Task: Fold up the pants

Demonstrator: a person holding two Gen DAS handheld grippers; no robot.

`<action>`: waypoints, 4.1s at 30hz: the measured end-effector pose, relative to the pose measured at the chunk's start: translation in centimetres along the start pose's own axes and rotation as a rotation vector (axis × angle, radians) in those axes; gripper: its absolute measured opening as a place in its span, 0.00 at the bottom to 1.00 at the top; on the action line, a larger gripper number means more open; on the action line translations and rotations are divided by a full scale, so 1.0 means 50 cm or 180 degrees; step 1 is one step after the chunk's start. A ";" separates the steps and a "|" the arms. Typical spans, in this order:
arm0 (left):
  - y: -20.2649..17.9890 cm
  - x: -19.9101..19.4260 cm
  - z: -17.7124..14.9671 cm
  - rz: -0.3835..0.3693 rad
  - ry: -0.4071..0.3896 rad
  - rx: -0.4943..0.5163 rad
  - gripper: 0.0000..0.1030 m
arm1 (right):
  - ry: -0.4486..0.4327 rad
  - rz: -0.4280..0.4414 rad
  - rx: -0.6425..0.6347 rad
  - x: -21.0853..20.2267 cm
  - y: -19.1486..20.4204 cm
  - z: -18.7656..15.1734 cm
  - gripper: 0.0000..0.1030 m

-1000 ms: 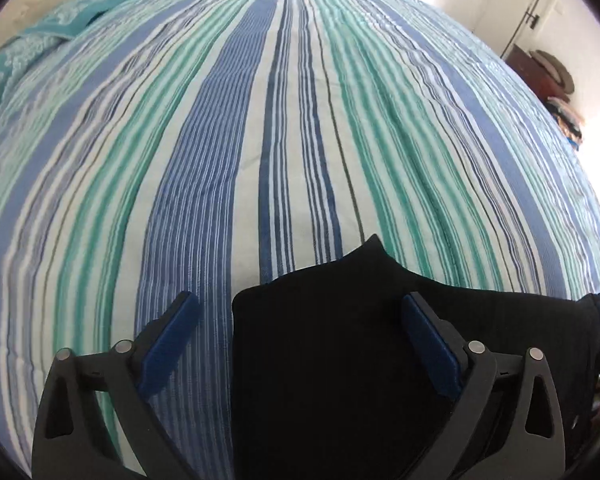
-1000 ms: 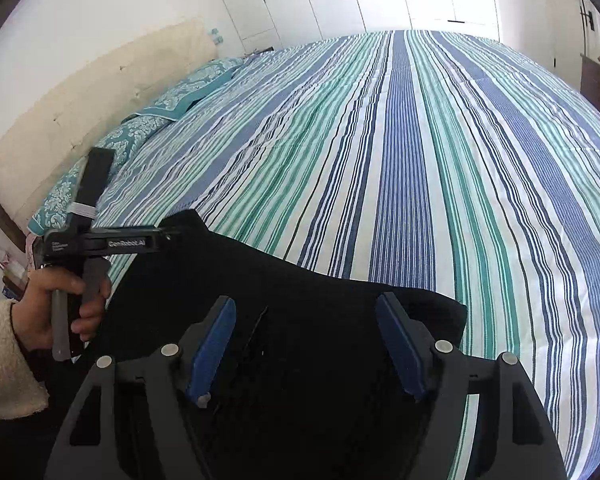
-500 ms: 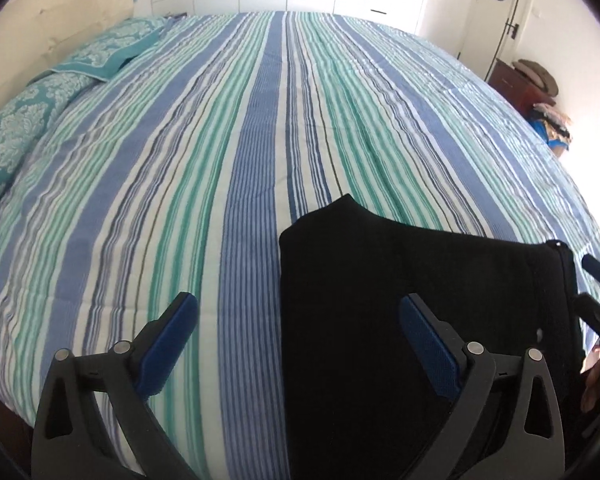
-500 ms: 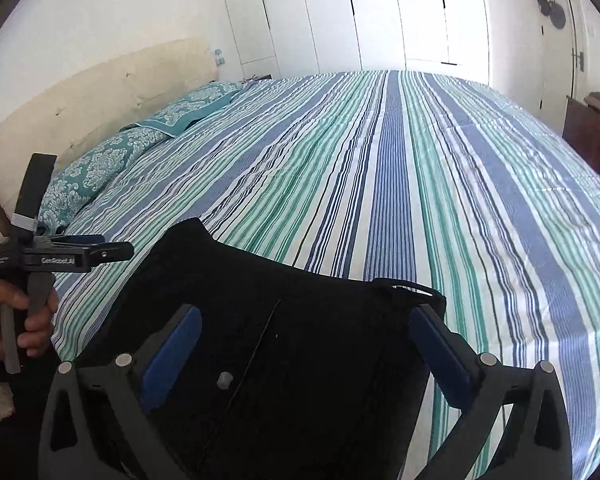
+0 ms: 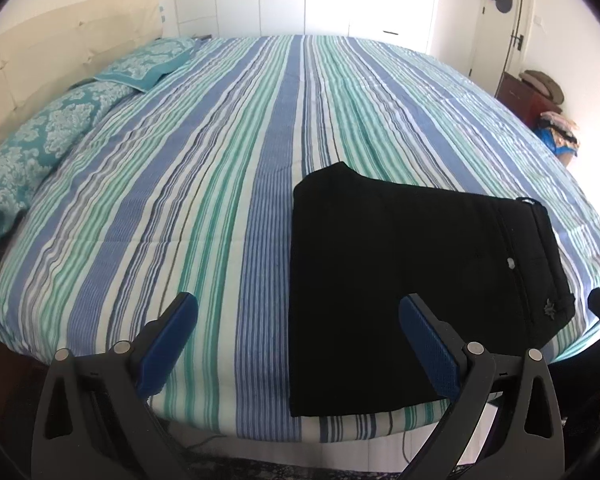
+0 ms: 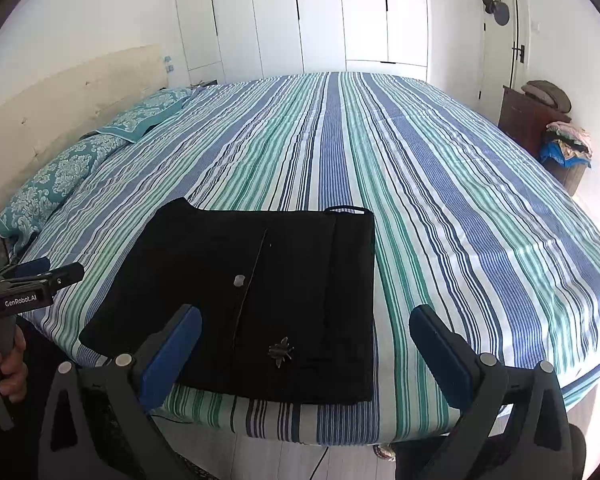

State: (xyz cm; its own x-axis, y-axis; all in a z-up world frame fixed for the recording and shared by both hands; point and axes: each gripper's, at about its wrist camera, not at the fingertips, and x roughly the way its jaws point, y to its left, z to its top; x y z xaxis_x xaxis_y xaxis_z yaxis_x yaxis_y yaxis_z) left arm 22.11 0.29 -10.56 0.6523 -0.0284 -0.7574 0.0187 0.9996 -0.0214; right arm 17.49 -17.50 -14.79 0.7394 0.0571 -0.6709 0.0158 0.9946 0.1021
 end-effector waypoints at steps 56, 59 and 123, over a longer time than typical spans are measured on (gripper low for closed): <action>0.079 0.227 0.009 -0.1434 0.1236 -0.0223 0.99 | 0.1303 0.2071 0.1385 0.249 -0.226 -0.017 1.00; 0.069 0.245 0.027 -0.1557 0.1218 -0.0285 0.99 | 0.1449 0.2468 0.1598 0.284 -0.228 -0.013 0.99; -0.022 -0.241 -0.011 0.0240 0.0283 0.0037 0.99 | 0.0072 -0.0552 -0.0278 -0.218 0.198 0.061 1.00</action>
State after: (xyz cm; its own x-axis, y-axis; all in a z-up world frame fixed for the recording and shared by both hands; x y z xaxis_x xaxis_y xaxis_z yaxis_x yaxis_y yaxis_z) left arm 13.79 -0.46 -1.76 0.5824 0.0474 -0.8115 -0.0187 0.9988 0.0450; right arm 11.64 -8.56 -4.23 0.7153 -0.1149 -0.6893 0.0826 0.9934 -0.0798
